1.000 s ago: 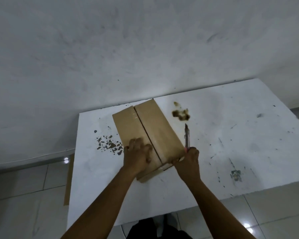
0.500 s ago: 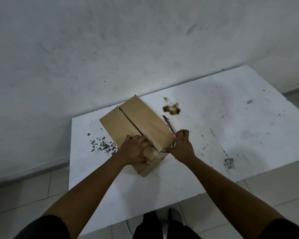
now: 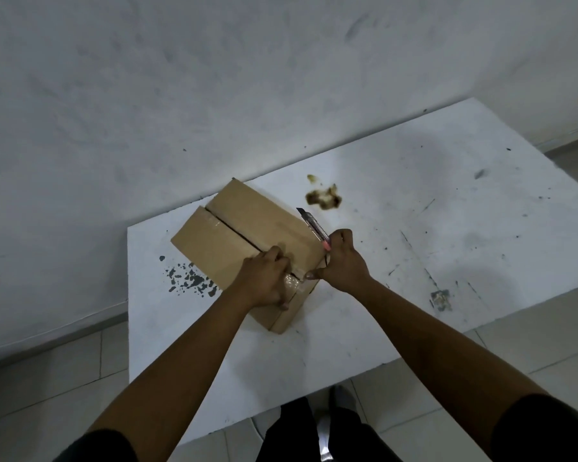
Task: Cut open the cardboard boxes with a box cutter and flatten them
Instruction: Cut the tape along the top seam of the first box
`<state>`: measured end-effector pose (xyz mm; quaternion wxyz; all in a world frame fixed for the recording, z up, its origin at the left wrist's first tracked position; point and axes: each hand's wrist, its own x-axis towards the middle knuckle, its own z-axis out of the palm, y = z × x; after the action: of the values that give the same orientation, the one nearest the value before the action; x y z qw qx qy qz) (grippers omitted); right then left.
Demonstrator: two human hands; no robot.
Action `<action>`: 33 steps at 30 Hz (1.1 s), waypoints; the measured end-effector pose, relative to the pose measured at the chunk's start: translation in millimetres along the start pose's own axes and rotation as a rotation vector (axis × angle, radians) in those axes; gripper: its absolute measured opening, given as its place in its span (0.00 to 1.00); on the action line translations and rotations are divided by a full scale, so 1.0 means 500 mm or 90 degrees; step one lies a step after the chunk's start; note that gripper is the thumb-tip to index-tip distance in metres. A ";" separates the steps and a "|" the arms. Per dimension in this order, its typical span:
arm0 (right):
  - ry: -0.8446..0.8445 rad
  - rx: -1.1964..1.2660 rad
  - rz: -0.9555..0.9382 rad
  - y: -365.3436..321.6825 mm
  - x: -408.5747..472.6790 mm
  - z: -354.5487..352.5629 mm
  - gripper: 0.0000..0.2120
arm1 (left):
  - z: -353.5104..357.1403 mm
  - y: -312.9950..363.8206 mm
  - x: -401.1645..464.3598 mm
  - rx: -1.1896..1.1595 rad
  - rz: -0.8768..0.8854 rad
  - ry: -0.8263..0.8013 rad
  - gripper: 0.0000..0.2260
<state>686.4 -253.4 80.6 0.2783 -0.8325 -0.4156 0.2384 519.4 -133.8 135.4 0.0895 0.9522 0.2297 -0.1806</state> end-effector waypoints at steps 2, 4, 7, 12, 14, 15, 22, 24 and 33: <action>-0.004 -0.014 0.005 -0.007 -0.004 -0.005 0.42 | -0.005 0.000 0.000 -0.002 -0.011 0.006 0.34; 0.082 -0.034 -0.015 -0.013 -0.025 0.002 0.30 | -0.007 -0.002 -0.002 -0.001 -0.020 0.010 0.32; 0.127 0.076 0.041 -0.018 -0.096 0.012 0.18 | -0.011 -0.009 0.000 0.022 -0.003 -0.002 0.30; -0.071 0.035 0.077 0.004 -0.183 0.052 0.20 | -0.023 -0.021 0.021 -0.008 -0.004 -0.004 0.17; -0.062 -0.030 0.056 0.008 -0.191 0.058 0.18 | -0.022 -0.018 0.029 -0.020 -0.010 -0.015 0.16; -0.056 -0.058 0.047 0.009 -0.189 0.052 0.18 | -0.021 -0.017 0.031 -0.027 -0.012 -0.021 0.16; -0.044 -0.293 -0.022 0.000 -0.163 -0.014 0.19 | -0.023 -0.012 0.031 -0.116 -0.033 0.010 0.13; -0.053 -0.320 -0.022 -0.003 -0.166 -0.019 0.18 | -0.023 -0.011 0.030 -0.126 -0.042 0.013 0.13; -0.083 -0.209 0.039 0.003 -0.205 -0.004 0.17 | -0.022 -0.013 0.034 -0.197 -0.073 -0.012 0.13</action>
<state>633.1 -339.0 98.3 0.1042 -0.8618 -0.4404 0.2290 533.8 -118.3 138.1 0.2265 0.9107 0.3078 -0.1566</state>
